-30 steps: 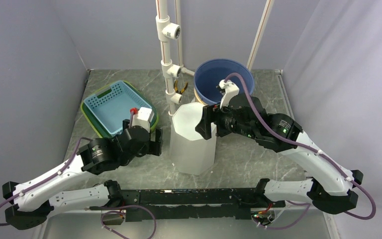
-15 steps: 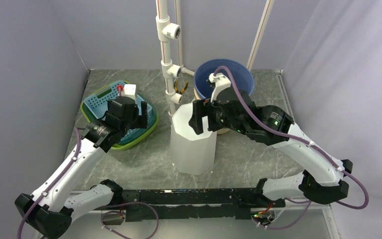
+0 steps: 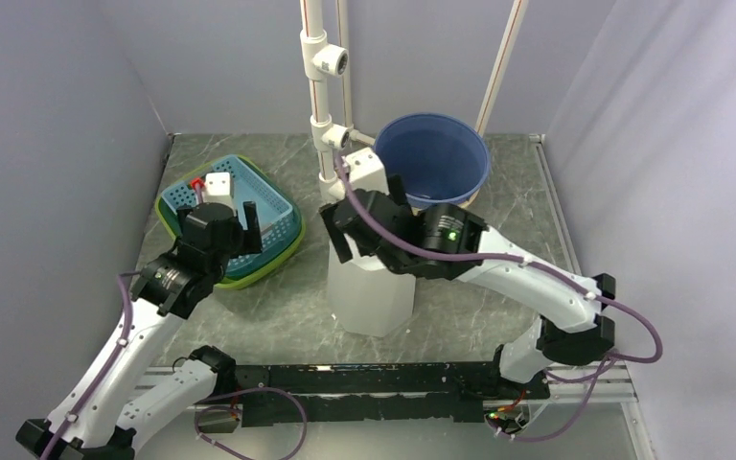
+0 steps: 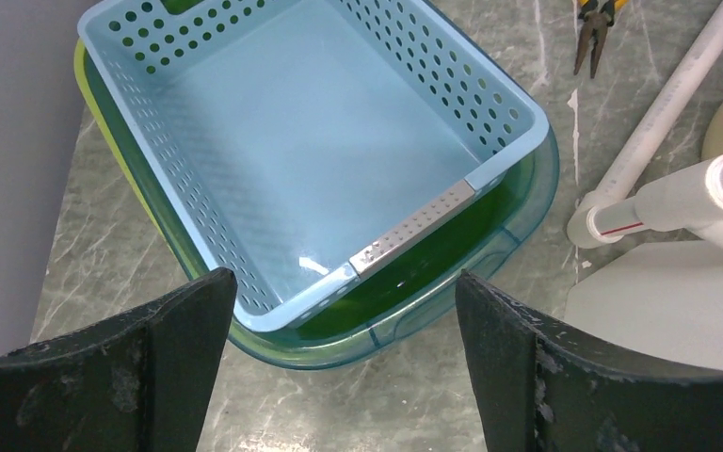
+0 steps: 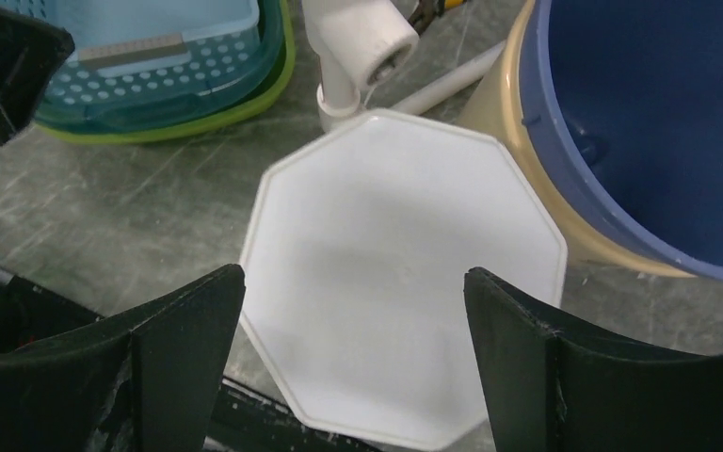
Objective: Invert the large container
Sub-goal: Move the container to the corner of the board.
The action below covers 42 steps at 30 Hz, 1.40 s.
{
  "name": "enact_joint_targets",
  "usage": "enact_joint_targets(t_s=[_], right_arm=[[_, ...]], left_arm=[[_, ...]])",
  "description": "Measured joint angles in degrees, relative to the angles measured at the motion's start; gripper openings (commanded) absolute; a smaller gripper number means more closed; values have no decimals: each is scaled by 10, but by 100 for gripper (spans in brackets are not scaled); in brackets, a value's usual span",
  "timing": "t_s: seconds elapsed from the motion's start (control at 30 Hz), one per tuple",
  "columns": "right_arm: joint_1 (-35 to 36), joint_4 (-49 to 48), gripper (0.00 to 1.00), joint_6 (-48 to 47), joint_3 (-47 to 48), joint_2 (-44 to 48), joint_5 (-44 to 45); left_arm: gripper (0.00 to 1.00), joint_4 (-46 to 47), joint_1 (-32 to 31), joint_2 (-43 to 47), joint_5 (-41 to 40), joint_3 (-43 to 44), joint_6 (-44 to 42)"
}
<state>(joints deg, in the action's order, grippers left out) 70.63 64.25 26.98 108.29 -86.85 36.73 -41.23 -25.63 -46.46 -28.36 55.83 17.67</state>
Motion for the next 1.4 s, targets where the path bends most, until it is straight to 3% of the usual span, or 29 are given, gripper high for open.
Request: enact_joint_targets(t_s=[0.33,0.5,0.73,1.0,1.17,1.4], right_arm=[[45,23,98,52,20,-112,145],[47,36,92,100,-26,-106,185],[78,12,90,138,-100,-41,192],[123,19,91,259,-223,70,244],[123,16,91,312,-300,163,265],[118,70,94,407,-333,245,282]], left_arm=[[91,-16,0,-58,0,0,0],[91,-19,0,-52,-6,0,0],[90,-20,0,-49,-15,0,-3],[89,-28,0,-63,-14,0,-5],[89,-28,0,-63,-14,0,-7],[89,-28,0,-63,-15,0,-10]])
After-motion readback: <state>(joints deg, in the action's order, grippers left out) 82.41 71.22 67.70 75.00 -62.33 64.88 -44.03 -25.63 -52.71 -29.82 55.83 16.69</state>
